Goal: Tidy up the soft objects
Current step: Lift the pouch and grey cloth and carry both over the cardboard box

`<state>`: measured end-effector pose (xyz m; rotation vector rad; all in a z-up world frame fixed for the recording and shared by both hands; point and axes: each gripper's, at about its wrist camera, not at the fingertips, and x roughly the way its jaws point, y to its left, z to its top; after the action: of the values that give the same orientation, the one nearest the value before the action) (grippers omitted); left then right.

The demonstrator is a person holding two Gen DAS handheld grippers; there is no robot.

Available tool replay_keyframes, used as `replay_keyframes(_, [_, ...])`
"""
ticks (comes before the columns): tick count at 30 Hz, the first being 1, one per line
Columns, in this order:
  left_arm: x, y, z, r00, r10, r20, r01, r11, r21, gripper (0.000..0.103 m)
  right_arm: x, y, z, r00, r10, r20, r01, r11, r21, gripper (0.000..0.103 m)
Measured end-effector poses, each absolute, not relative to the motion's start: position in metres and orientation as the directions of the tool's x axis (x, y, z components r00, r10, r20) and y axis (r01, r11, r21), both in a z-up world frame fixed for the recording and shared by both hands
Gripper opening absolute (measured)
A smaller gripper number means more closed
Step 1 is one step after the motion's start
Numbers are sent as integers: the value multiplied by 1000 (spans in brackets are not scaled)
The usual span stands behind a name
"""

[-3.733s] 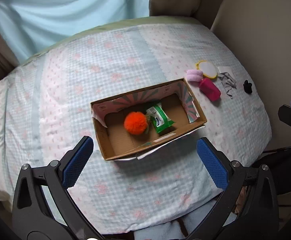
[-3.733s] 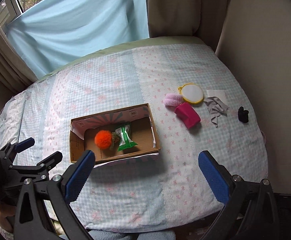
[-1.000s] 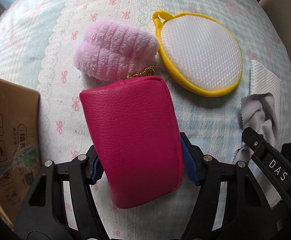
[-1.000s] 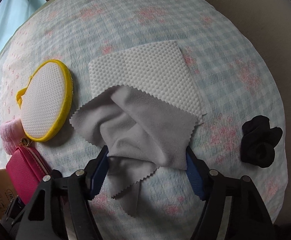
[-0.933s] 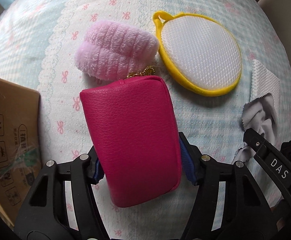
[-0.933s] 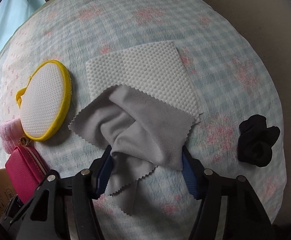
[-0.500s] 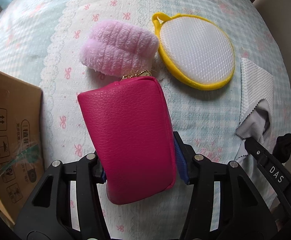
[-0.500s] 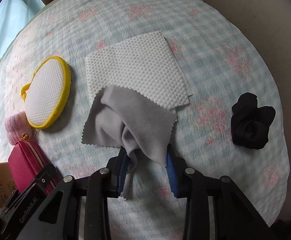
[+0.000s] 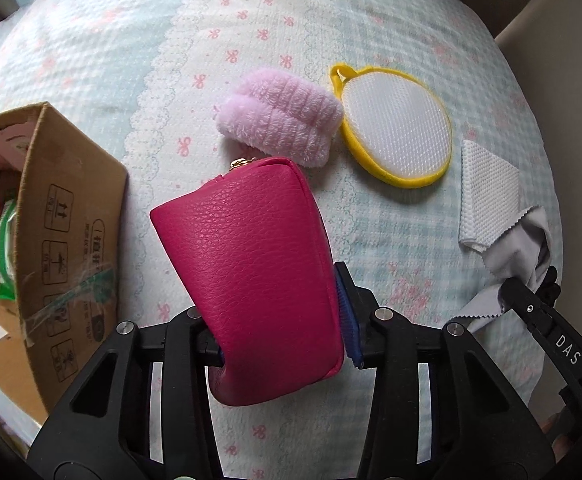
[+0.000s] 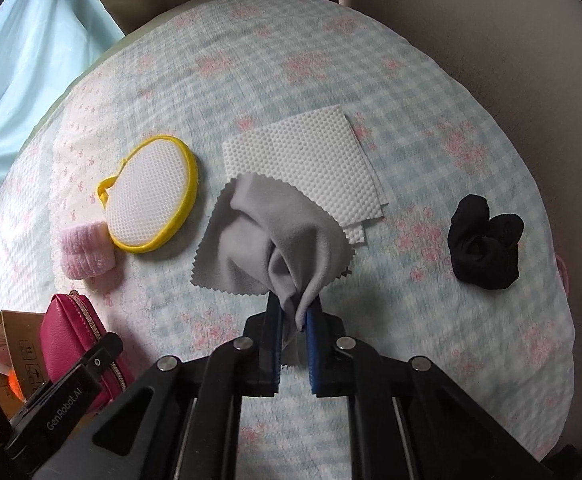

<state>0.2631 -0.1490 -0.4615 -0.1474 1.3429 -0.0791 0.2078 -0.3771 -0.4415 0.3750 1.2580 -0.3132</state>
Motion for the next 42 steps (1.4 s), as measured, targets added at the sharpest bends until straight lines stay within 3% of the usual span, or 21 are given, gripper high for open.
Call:
replay_keyframes(13, [225,-123,-320,402,-205,-892,-18,973,-231,37,181,-345,-323,425,-38,-905,346,930,123,9])
replay_keyframes(22, [192,-52,-232,480,-174,-860,-31,976,-215,37,174,-290,-235,489,49,-871,155,978,142,10])
replay_keyframes(32, [190,57,-202,483,-175,-858,-7,979,-204,37,168,-176,-196,499,116,-859,17,990,143,10])
replay_keyframes(42, [213,151,-217,426,-229,-875,121,973,-196,37,176,-56,-213,451,120,-884,63,984,166,9])
